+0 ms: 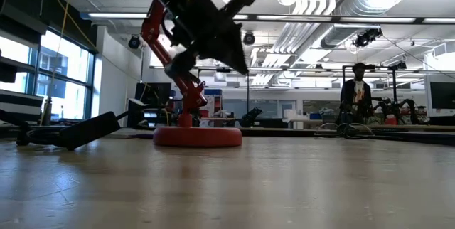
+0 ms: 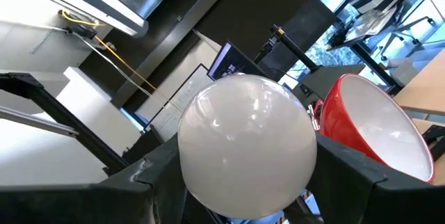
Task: Screw lightbulb
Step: Insert the lightbulb on the lamp
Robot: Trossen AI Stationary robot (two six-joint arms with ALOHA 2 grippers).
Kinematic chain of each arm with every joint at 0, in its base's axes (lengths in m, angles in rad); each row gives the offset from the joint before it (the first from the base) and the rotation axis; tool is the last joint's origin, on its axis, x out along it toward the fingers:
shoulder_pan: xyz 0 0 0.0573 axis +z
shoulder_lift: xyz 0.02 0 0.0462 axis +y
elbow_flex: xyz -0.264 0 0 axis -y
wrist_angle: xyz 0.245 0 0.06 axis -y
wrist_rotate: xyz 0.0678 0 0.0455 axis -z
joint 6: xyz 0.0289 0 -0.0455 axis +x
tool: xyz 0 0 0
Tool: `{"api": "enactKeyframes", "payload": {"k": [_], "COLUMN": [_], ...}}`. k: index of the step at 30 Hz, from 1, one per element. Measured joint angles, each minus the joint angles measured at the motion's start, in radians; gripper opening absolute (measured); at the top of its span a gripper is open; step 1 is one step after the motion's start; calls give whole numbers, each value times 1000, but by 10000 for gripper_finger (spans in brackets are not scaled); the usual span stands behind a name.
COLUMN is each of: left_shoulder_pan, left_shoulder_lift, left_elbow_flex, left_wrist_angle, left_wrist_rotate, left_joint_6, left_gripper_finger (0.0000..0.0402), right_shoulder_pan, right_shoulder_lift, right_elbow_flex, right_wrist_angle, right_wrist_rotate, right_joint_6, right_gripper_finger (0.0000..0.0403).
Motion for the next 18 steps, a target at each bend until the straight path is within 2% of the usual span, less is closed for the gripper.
{"api": "enactKeyframes", "payload": {"k": [4, 10, 14, 16, 18], "left_shoulder_pan": [67, 154, 165, 165, 163], "left_shoulder_lift": [-25, -72, -63, -54, -50], "left_elbow_flex": [-2, 28, 129, 175, 199], "left_wrist_angle": [-178, -60, -144, -176, -140], "left_wrist_rotate": [73, 281, 342, 383, 440], "left_joint_6": [52, 584, 843, 921, 1017], "left_gripper_finger": [0, 0, 0, 0, 0], "right_shoulder_pan": [0, 0, 0, 0, 0], "right_shoulder_lift": [0, 0, 0, 0, 0], "right_elbow_flex": [0, 0, 0, 0, 0], "right_wrist_angle": [0, 0, 0, 0, 0], "right_wrist_rotate": [0, 0, -9, -9, -9], "right_joint_6": [-12, -19, -18, -18, -19], "right_gripper_finger": [234, 234, 234, 234, 234]}}
